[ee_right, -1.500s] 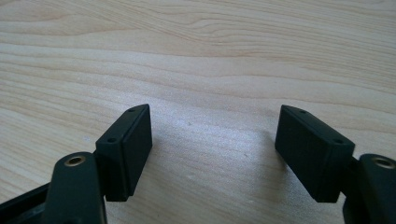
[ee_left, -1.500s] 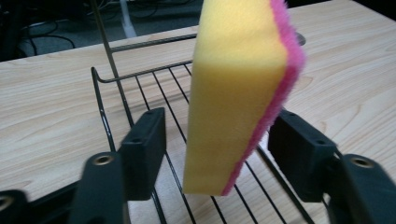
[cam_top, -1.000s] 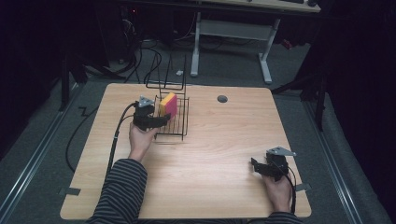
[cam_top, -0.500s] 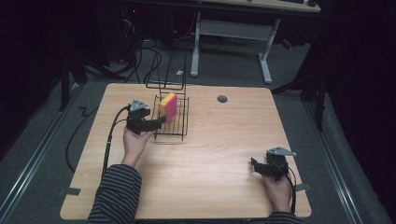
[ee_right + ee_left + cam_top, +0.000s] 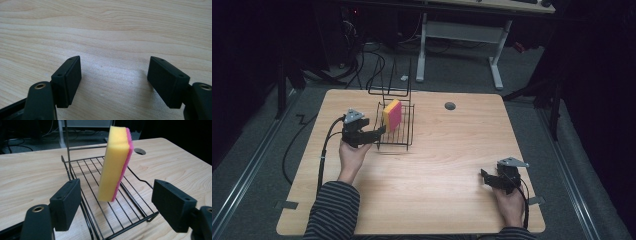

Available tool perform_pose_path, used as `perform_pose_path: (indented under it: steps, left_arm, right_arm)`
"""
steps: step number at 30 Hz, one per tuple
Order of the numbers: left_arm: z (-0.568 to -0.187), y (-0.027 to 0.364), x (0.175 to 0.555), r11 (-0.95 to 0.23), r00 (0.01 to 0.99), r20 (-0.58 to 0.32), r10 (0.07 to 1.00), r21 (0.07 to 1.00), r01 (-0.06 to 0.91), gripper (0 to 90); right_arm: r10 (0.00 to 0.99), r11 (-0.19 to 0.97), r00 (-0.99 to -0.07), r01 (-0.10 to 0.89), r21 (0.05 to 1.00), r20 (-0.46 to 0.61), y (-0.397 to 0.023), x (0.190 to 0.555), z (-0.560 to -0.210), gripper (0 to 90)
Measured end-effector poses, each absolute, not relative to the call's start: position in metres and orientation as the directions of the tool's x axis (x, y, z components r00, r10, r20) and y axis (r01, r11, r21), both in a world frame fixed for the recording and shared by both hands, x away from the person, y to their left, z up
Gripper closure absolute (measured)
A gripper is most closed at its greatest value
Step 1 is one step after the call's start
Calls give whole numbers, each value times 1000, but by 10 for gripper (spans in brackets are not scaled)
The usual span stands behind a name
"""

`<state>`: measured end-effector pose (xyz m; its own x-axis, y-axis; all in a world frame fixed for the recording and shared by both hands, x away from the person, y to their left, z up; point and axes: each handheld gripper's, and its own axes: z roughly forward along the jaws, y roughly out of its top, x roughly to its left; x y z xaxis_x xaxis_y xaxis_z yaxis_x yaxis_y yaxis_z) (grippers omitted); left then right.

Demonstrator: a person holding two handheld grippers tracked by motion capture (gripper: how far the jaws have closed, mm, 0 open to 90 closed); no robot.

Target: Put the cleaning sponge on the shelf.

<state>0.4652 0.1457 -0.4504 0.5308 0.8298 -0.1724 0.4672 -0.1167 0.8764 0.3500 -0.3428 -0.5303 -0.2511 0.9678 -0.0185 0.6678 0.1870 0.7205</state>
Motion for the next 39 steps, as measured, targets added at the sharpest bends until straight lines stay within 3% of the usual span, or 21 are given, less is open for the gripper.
perform_pose_path:
  steps: [27,39]
  left_arm:
    - [-441,181,442,-61,486,-188,854,890,452,254]
    - [-436,188,435,-93,474,-147,868,890,446,254]
  right_arm:
    - [968,185,-250,669,720,-16,-343,350,-530,276]
    - [968,185,-250,669,720,-16,-343,350,-530,276]
